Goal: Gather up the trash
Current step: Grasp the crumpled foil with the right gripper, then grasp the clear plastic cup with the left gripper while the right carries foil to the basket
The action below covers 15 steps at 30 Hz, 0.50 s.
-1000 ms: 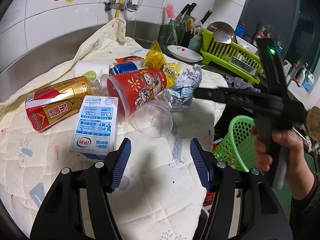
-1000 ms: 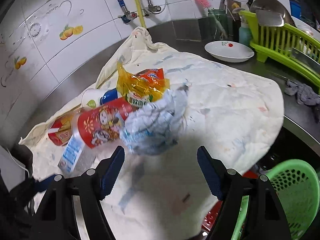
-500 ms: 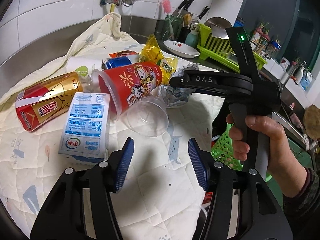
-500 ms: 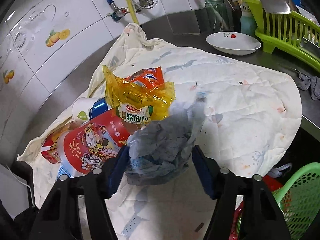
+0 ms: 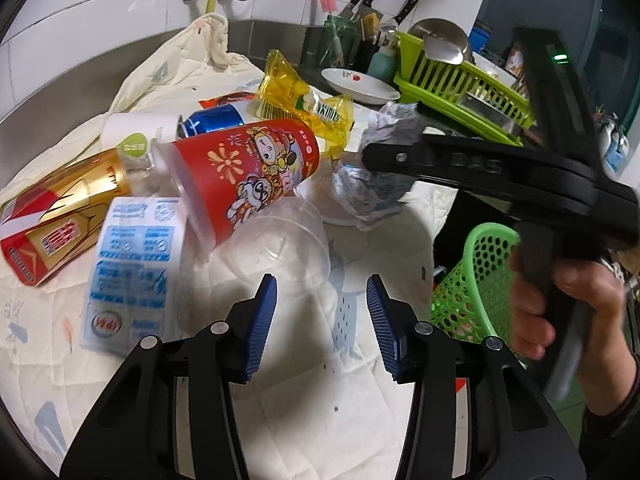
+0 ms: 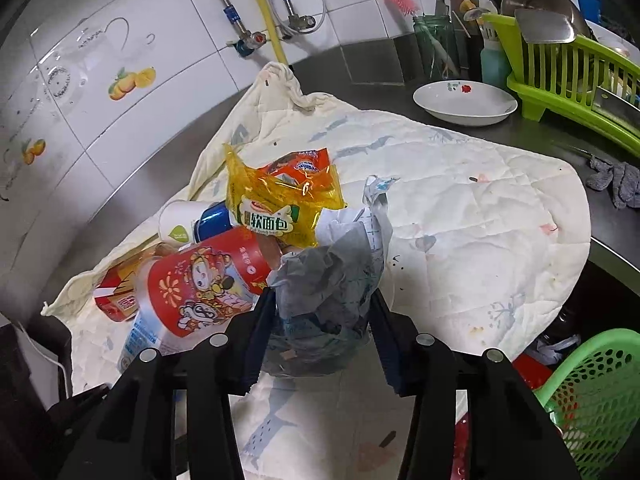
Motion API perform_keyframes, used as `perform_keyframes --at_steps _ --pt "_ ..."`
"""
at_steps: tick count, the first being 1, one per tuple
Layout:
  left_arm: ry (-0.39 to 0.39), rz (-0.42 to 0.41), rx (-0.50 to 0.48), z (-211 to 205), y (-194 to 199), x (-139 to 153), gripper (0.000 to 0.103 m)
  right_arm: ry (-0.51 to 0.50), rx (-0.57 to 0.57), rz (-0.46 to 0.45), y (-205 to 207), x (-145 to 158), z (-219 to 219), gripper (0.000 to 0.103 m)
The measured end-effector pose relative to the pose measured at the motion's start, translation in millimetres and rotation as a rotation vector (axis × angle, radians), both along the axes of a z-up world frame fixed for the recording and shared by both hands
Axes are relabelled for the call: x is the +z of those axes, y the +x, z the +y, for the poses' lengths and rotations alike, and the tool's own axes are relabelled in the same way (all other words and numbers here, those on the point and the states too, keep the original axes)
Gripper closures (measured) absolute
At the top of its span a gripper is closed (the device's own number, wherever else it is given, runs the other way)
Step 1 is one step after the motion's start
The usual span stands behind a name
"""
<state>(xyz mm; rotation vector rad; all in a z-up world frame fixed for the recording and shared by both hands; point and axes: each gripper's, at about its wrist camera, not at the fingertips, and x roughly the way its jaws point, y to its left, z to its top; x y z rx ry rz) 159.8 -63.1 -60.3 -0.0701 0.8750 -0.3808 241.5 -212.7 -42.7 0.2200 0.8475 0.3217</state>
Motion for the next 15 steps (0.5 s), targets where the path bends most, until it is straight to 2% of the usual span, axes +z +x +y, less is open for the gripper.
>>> perform_keyframes --at_steps 15 --pt "0.016 0.013 0.005 -18 30 -17 0.064 0.008 -0.027 -0.023 -29 8 -38 0.059"
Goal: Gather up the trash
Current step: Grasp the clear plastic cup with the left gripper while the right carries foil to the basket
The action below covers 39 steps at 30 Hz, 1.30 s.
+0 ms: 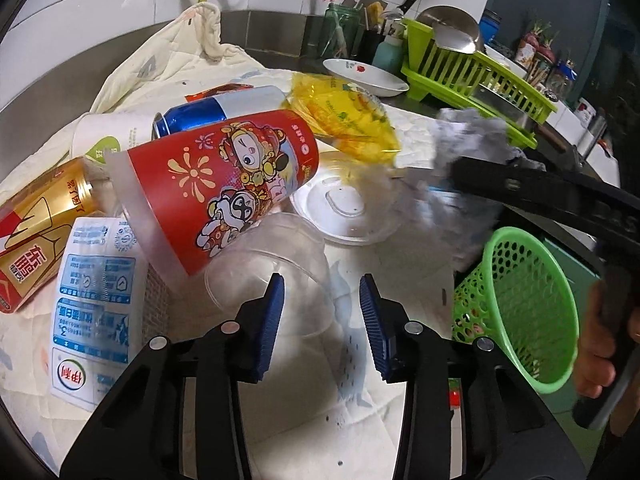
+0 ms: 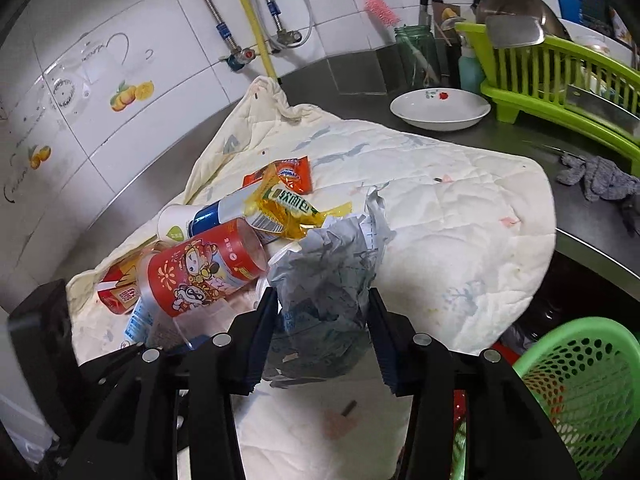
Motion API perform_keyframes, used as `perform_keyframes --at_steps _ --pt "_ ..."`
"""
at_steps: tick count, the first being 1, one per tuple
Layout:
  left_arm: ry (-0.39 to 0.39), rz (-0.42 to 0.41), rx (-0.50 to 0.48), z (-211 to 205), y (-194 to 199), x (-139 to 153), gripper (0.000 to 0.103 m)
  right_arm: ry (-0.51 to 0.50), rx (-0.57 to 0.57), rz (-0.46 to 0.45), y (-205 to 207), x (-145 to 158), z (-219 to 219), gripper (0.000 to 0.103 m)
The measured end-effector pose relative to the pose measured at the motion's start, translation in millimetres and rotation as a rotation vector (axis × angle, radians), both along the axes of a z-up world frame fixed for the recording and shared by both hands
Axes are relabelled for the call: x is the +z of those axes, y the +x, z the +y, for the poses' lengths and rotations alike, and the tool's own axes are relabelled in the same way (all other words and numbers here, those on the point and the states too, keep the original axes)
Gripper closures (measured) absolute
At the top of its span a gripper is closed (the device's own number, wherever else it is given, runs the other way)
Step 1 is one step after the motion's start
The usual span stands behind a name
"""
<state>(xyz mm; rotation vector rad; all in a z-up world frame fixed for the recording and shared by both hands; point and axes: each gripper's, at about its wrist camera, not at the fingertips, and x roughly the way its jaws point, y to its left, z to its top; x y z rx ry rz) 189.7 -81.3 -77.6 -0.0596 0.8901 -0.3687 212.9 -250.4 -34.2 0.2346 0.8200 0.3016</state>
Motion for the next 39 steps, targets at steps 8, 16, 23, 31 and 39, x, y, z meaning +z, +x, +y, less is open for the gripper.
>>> perform_keyframes --at_steps 8,16,23,31,39 --pt "-0.019 -0.002 0.019 1 7 -5 0.090 -0.015 -0.004 -0.006 -28 1 -20 0.059" --pt "-0.025 -0.030 0.005 3 -6 4 0.101 -0.030 -0.037 -0.005 -58 -5 -43 0.059" --pt "-0.059 -0.064 -0.029 4 -27 21 0.101 -0.094 -0.161 0.029 -85 -18 -94 0.059" --pt "-0.127 -0.088 -0.100 -10 -48 42 0.101 -0.155 -0.282 0.107 -103 -46 -145 0.056" --pt "-0.147 -0.114 -0.218 -53 -67 63 0.101 -0.110 -0.322 0.121 -111 -59 -162 0.038"
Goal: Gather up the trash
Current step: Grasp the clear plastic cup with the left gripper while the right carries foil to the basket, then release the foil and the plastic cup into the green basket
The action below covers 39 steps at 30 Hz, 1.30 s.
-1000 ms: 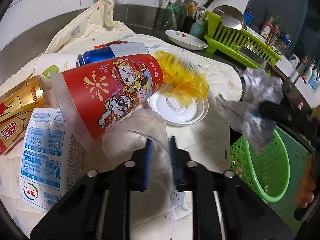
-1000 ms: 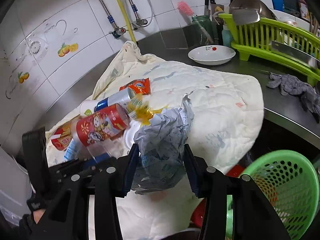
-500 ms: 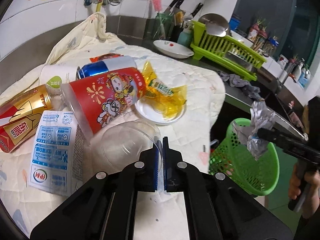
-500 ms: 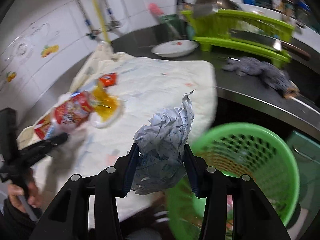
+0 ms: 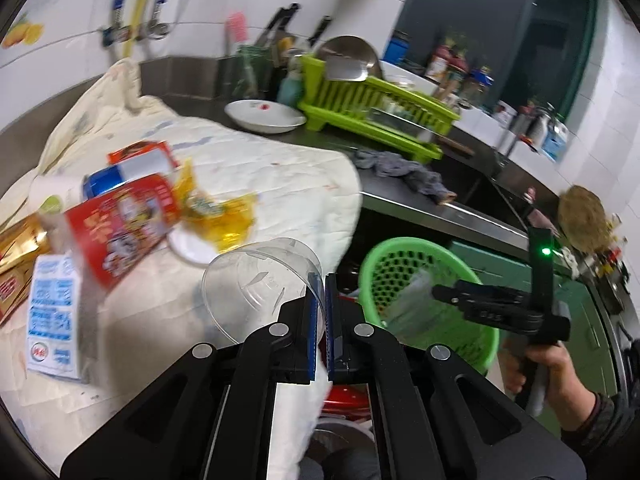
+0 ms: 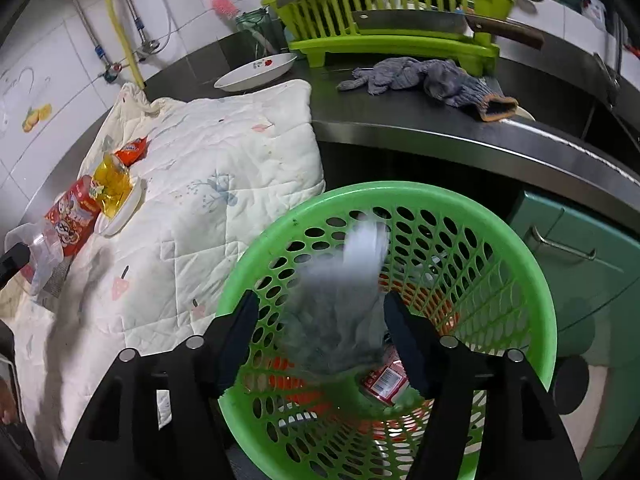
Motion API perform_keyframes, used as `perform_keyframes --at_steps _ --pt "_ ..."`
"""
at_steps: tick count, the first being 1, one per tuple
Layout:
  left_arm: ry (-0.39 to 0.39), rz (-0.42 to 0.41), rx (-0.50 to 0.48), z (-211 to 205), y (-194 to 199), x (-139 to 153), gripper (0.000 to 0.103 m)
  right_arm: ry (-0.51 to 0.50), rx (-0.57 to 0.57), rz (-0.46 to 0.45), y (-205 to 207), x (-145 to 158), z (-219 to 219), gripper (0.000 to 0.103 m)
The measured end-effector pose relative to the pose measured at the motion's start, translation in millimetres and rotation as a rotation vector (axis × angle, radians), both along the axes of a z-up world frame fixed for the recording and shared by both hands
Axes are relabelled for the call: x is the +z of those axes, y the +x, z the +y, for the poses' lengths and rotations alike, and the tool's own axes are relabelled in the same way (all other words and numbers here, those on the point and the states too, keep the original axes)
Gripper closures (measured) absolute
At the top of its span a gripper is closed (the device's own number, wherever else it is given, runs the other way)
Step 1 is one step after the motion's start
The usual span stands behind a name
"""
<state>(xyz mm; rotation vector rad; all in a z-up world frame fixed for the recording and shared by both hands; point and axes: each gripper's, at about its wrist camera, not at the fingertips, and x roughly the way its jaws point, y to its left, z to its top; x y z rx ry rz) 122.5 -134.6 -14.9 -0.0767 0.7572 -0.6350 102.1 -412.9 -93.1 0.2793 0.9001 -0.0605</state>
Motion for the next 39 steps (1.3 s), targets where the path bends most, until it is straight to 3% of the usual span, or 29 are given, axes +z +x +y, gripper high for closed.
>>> perform_keyframes --at_steps 13,18,27,30,32,39 --pt "-0.008 0.050 -0.204 -93 -11 -7 0.101 -0.065 -0.044 -0.070 -45 29 -25 0.036" --pt "0.027 0.071 -0.270 -132 -17 -19 0.101 -0.117 -0.074 -0.095 -63 37 -34 0.035" --pt "0.091 0.124 -0.324 -176 -19 -43 0.098 -0.106 -0.130 -0.100 -83 37 -60 0.035" --pt "0.109 0.136 -0.337 -183 -22 -49 0.083 -0.091 -0.140 -0.099 -87 35 -65 0.035" --pt "0.117 0.133 -0.341 -185 -25 -52 0.064 -0.083 -0.142 -0.100 -88 34 -65 0.035" --pt "0.120 0.123 -0.348 -178 -30 -50 0.062 -0.080 -0.129 -0.108 -87 35 -59 0.035"
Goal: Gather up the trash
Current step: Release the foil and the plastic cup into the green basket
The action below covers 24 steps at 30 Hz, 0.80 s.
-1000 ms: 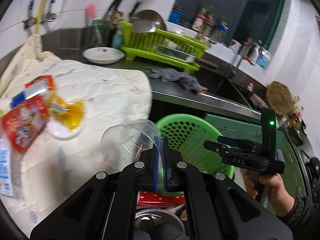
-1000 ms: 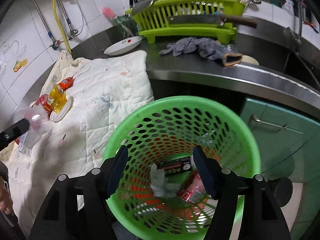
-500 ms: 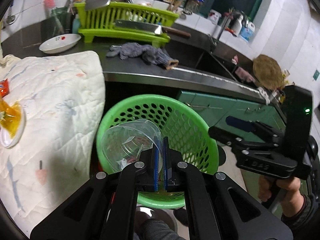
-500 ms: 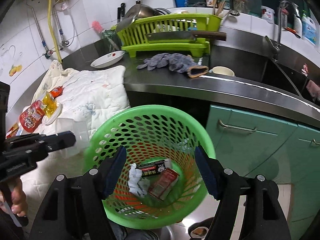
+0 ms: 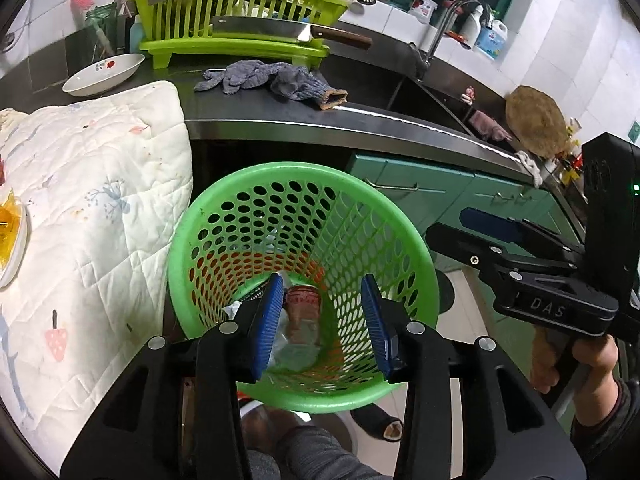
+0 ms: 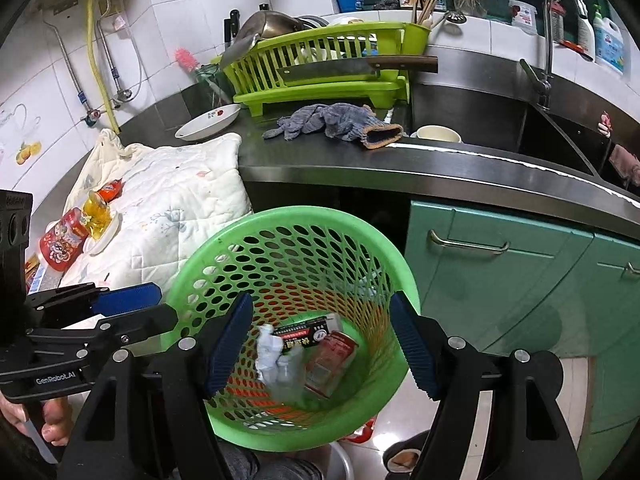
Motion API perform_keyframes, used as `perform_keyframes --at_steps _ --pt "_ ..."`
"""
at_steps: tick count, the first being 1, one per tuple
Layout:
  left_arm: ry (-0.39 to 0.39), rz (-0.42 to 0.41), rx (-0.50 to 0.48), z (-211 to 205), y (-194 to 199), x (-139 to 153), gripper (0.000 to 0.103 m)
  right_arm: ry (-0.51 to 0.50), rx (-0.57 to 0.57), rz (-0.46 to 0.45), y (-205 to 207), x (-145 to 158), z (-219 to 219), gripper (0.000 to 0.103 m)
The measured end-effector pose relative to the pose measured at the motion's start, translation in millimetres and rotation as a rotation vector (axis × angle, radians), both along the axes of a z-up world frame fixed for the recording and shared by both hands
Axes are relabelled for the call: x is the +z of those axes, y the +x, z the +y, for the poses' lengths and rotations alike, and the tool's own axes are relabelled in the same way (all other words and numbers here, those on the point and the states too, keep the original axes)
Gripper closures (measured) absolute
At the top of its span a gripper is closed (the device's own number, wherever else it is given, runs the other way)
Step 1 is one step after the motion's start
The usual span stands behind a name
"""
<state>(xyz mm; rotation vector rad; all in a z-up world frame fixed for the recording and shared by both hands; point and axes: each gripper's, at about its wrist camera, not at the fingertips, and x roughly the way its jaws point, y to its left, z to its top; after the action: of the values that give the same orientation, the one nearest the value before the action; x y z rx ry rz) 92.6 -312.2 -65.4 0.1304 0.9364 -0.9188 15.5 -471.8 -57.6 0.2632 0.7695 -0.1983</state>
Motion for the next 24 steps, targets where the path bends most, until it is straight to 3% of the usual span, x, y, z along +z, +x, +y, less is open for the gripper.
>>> perform_keyframes --at_steps 6,14,24 --pt "0.001 -0.017 0.020 14 0 6 0.062 0.001 0.016 -0.008 3 3 8 0.035" --pt "0.011 -0.100 0.106 53 0 23 0.062 0.025 0.062 0.001 15 -1 27 0.034" --pt "0.042 -0.165 0.335 141 14 36 0.062 0.018 0.166 0.001 40 2 71 0.032"
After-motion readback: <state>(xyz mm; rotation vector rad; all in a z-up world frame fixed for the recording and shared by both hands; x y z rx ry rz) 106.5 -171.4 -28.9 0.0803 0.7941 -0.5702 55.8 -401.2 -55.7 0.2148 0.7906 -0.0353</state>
